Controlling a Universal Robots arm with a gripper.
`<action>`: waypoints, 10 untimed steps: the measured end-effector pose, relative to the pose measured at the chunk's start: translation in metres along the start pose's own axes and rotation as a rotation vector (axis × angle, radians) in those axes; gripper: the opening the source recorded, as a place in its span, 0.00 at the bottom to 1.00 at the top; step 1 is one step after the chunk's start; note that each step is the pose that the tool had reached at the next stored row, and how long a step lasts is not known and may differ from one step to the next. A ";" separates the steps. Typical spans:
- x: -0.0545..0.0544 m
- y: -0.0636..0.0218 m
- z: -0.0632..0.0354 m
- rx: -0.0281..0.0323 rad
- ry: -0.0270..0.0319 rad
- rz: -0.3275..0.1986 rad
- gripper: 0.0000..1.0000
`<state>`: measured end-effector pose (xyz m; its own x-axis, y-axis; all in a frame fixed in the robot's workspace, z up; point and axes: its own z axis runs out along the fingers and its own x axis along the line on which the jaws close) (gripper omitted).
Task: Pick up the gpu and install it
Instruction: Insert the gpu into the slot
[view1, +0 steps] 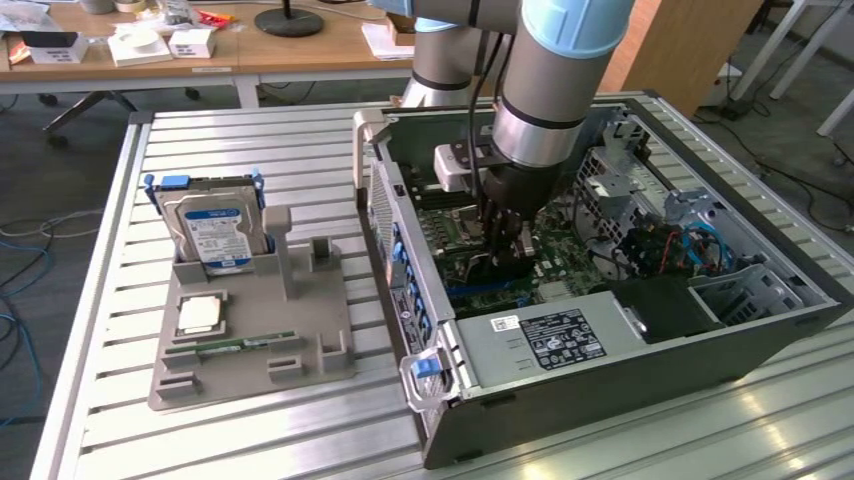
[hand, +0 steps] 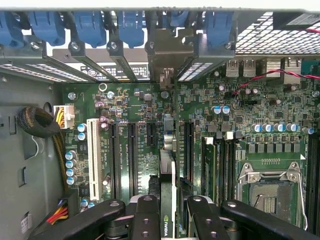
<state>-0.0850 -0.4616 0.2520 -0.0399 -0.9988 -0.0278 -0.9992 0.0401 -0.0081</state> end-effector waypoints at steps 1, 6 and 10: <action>0.000 0.0000 0.0000 0.0000 0.0001 0.000 0.26; -0.001 0.0000 0.0004 -0.0001 0.0003 0.000 0.26; -0.001 0.0000 0.0019 -0.0001 0.0007 0.000 0.26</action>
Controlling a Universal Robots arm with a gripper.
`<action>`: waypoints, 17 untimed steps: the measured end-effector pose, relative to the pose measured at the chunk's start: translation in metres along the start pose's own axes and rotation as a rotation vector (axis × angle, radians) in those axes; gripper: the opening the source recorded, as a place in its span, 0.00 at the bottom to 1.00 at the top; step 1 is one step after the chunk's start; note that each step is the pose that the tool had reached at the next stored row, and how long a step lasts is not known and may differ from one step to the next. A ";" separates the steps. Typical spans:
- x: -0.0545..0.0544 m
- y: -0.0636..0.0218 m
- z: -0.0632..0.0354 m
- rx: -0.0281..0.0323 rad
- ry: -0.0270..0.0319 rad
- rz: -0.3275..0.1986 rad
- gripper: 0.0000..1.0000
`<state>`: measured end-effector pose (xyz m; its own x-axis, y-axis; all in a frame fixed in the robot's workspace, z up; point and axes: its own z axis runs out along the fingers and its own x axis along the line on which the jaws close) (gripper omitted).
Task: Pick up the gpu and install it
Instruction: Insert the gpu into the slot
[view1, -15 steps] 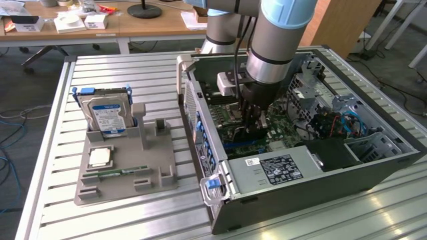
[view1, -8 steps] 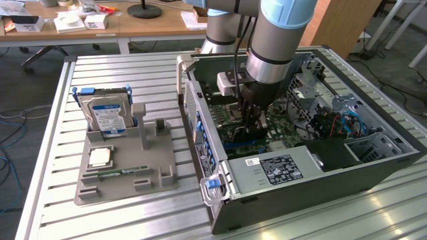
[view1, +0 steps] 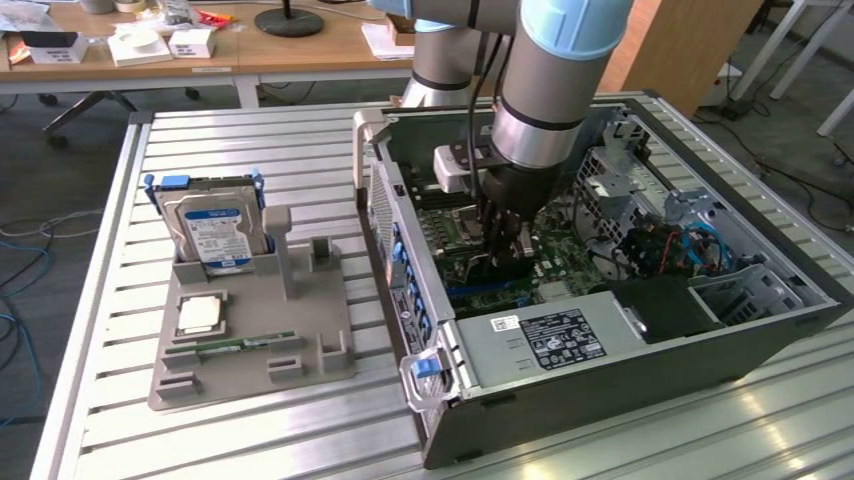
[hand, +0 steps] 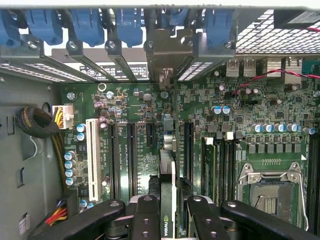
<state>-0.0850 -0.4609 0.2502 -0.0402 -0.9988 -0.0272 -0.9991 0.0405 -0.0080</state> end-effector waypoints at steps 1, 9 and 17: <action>0.000 0.0000 0.0000 0.0000 0.0000 0.000 0.26; 0.000 0.0000 0.0002 0.0001 -0.0003 0.000 0.26; 0.000 0.0000 0.0002 0.0000 -0.0001 0.000 0.26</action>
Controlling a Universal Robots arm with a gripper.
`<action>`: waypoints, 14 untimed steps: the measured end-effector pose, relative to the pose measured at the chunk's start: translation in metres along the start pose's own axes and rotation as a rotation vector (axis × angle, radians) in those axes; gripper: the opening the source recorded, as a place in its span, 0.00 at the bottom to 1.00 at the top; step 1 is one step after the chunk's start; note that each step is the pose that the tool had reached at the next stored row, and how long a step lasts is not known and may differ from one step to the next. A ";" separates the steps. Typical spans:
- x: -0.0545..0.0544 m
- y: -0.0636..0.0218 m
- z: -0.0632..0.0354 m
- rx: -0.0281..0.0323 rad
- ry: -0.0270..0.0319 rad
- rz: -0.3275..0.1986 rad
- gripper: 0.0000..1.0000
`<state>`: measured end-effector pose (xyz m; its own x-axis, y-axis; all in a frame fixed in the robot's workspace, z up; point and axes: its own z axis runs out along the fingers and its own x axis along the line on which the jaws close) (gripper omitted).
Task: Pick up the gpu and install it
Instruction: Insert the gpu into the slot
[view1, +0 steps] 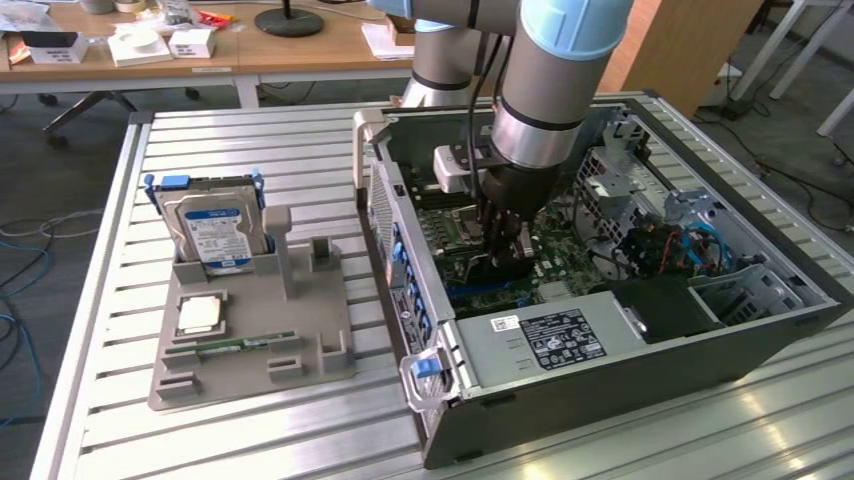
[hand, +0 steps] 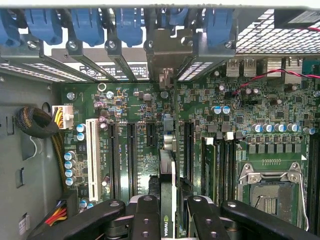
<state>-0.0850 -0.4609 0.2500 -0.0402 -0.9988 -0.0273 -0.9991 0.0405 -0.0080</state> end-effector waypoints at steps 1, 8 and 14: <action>0.000 0.0000 0.0002 0.0000 0.0001 0.000 0.26; 0.000 0.0000 0.0008 0.0002 -0.0002 0.001 0.26; 0.000 0.0000 0.0011 0.0001 -0.0002 0.001 0.26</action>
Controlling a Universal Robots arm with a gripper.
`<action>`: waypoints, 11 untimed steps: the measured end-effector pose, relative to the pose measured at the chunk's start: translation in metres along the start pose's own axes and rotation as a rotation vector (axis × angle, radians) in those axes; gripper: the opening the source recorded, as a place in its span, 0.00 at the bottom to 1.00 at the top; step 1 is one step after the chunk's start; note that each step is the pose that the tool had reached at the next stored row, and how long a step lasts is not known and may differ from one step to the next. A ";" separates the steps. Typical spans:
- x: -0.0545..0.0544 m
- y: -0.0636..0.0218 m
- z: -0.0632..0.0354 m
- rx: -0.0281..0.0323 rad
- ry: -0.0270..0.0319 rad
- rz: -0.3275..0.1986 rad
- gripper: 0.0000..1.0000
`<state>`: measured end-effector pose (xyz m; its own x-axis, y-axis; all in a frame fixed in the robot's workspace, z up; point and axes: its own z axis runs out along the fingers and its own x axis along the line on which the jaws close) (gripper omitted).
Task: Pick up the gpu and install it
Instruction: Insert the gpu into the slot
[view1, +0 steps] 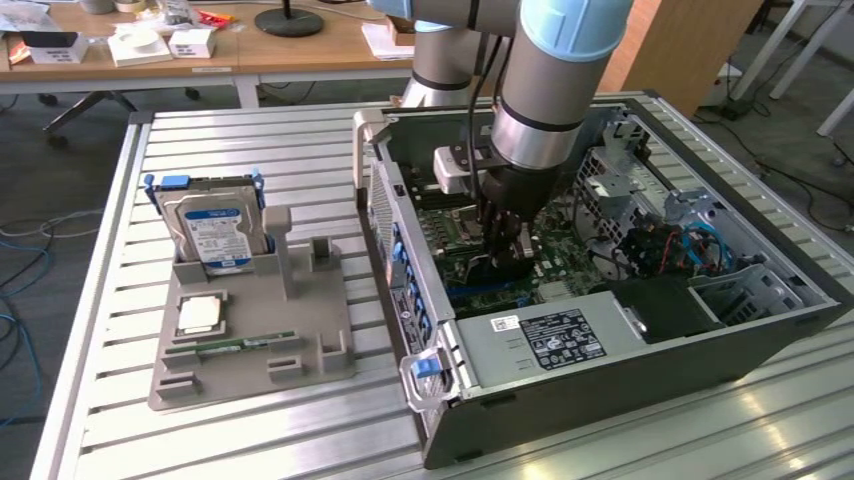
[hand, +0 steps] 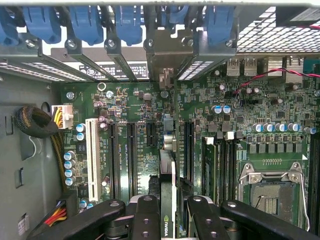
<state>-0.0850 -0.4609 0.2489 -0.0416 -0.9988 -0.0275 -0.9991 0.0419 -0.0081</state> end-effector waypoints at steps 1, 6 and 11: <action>0.000 0.0000 0.0000 0.0000 0.0000 0.000 0.26; 0.000 0.0000 0.0000 0.0000 0.0001 0.000 0.26; 0.000 0.0014 -0.0001 0.0003 0.0003 0.000 0.26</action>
<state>-0.0864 -0.4609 0.2490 -0.0416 -0.9988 -0.0272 -0.9991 0.0418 -0.0083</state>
